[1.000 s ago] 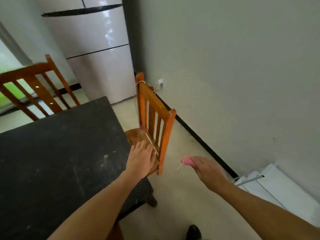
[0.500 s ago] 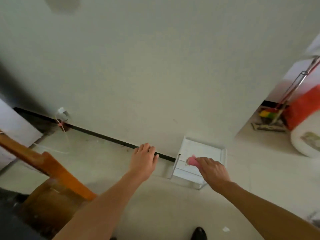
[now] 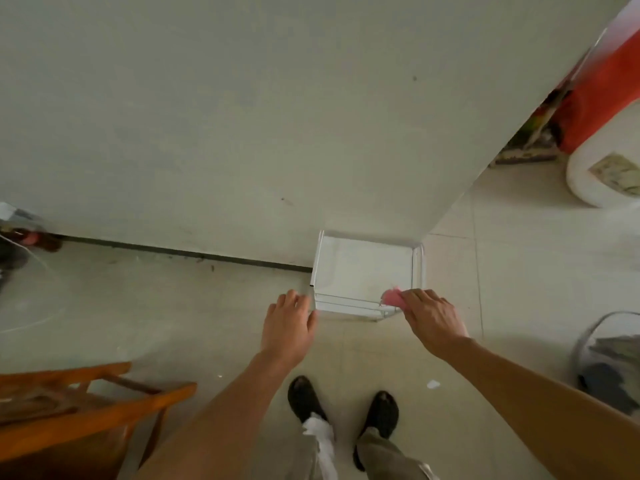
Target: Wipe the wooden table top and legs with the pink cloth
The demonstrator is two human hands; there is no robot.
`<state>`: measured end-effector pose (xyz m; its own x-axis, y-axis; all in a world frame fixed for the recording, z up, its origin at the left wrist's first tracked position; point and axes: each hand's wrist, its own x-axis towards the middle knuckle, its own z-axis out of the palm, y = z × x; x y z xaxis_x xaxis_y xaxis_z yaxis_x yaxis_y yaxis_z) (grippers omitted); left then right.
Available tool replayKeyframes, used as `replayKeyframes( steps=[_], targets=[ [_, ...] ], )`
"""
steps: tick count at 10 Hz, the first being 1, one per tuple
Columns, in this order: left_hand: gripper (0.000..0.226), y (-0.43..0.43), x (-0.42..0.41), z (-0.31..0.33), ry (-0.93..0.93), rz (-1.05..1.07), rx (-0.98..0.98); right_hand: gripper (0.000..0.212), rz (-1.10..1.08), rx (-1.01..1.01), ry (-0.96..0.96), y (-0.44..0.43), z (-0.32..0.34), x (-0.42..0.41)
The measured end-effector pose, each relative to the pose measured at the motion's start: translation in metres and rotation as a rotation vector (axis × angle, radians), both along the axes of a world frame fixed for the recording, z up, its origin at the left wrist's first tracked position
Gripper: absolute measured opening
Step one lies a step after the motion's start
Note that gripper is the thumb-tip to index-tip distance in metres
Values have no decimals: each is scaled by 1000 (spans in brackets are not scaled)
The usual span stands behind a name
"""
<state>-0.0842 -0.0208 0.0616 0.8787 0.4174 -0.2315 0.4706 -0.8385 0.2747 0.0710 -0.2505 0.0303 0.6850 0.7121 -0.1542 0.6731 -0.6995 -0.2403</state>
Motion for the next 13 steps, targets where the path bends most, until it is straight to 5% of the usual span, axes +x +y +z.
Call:
replayKeyframes(
  steps=[3, 8, 11, 13],
  targets=[
    [27, 58, 78, -105, -38, -17, -117, 31, -59, -12, 39, 77, -97, 44],
    [60, 56, 131, -213, -216, 154, -286, 81, 31, -164, 18, 95, -224, 58],
    [63, 55, 132, -214, -203, 132, -253, 83, 91, -280, 83, 94, -212, 71],
    [62, 58, 134, -203, -56, 182, -270, 65, -67, 88, 159, 112, -129, 93]
  ],
)
